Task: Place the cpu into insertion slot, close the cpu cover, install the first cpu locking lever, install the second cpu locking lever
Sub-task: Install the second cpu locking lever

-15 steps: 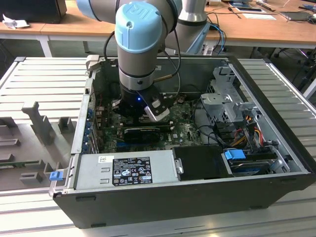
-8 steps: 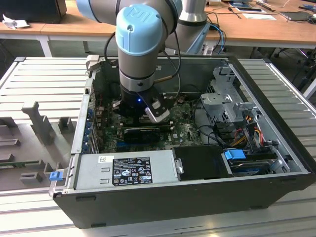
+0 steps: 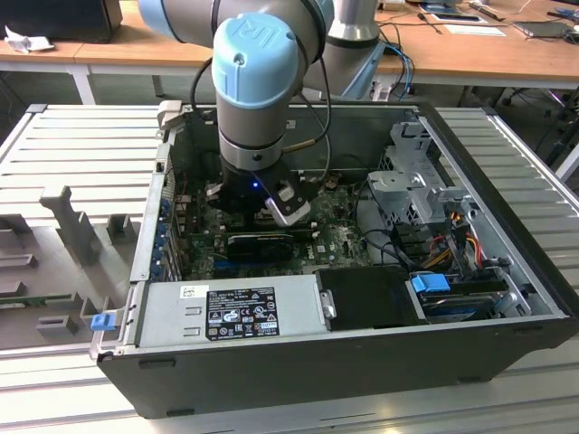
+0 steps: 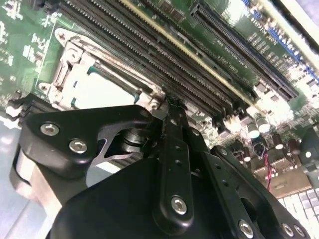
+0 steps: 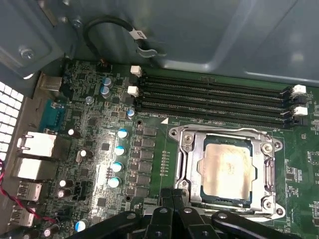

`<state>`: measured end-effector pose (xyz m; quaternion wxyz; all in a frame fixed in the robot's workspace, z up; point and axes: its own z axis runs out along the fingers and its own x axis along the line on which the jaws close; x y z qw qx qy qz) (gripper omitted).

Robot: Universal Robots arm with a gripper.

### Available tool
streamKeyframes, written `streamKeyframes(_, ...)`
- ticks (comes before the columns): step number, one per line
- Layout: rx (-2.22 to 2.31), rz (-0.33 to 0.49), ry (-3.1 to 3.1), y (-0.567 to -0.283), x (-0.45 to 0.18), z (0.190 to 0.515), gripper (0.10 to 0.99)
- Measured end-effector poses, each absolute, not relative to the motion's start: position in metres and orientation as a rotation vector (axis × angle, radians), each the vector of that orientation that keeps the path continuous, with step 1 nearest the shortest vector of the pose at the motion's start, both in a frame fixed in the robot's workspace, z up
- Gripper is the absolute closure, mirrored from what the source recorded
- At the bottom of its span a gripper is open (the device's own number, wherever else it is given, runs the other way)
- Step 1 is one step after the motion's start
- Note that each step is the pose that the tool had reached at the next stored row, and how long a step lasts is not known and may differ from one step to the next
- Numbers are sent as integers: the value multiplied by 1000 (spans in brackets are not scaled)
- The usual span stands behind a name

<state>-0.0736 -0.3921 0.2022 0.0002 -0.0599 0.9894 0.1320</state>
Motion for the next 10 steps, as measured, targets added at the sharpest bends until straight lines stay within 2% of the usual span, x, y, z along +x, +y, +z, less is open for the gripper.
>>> streamKeyframes(10,-188,418,3107,-392,-76,232,980)
